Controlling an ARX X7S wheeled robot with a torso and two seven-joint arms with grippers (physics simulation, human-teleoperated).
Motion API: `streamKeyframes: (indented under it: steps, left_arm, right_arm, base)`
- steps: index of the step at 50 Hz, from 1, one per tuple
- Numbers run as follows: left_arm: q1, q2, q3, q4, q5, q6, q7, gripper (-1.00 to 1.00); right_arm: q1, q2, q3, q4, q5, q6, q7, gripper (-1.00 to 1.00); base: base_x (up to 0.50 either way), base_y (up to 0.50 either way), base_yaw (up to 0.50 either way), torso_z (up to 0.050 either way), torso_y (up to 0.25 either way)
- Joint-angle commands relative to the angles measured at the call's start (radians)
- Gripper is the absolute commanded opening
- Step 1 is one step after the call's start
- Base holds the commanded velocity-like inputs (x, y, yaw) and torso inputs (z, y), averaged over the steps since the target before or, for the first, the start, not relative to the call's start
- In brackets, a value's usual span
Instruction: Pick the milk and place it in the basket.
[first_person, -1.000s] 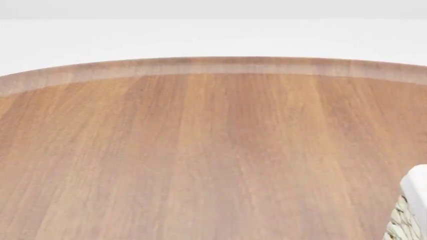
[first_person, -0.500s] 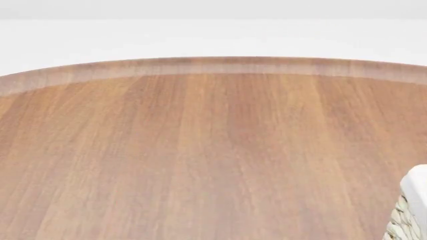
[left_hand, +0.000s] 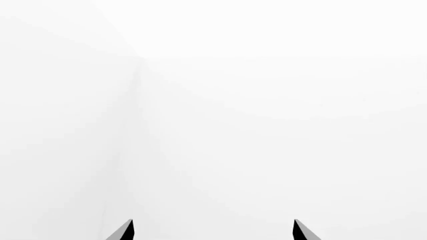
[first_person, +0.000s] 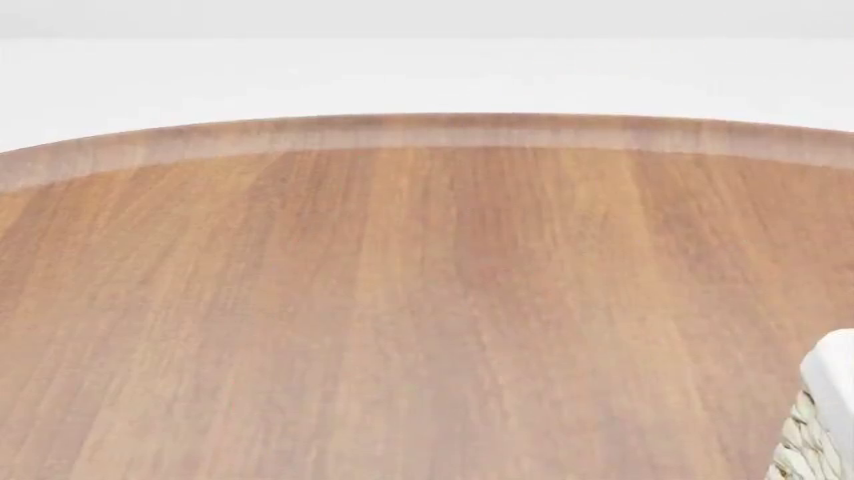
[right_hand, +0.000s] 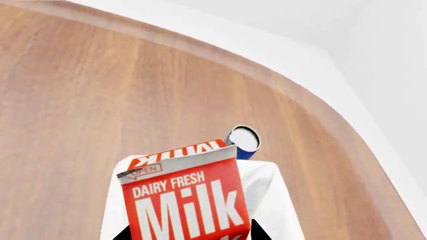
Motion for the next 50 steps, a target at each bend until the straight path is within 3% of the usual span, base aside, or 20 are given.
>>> streamKeyframes:
  steps: [1, 16, 27, 42, 50]
  left_arm:
    - [0.003, -0.005, 0.006, 0.002, 0.008, 0.0, -0.002, 1.0]
    - [0.008, -0.016, 0.019, 0.008, 0.023, 0.0, 0.003, 1.0]
    - [0.009, -0.015, 0.021, 0.008, 0.032, 0.007, 0.001, 1.0]
    - [0.012, -0.02, 0.015, 0.008, 0.023, 0.006, -0.008, 1.0]
    - [0.014, -0.019, 0.018, 0.007, 0.034, 0.01, -0.01, 1.0]
  right_arm:
    - [-0.014, 0.018, 0.046, 0.014, -0.03, -0.021, 0.028, -1.0]
    - [-0.118, 0.042, 0.15, 0.041, 0.02, -0.036, 0.087, -1.0]
    - [-0.149, 0.043, 0.184, 0.047, 0.029, -0.045, 0.111, -1.0]
    - [-0.168, 0.04, 0.204, 0.06, 0.028, -0.055, 0.129, -1.0]
    - [-0.181, 0.04, 0.211, 0.059, 0.032, -0.057, 0.13, -1.0]
  base:
    - [0.0, 0.0, 0.0, 0.01, 0.0]
    - [0.0, 0.0, 0.0, 0.0, 0.001]
    - [0.0, 0.0, 0.0, 0.0, -0.206]
    - [0.0, 0.0, 0.0, 0.0, 0.0]
    - [0.0, 0.0, 0.0, 0.0, -0.208]
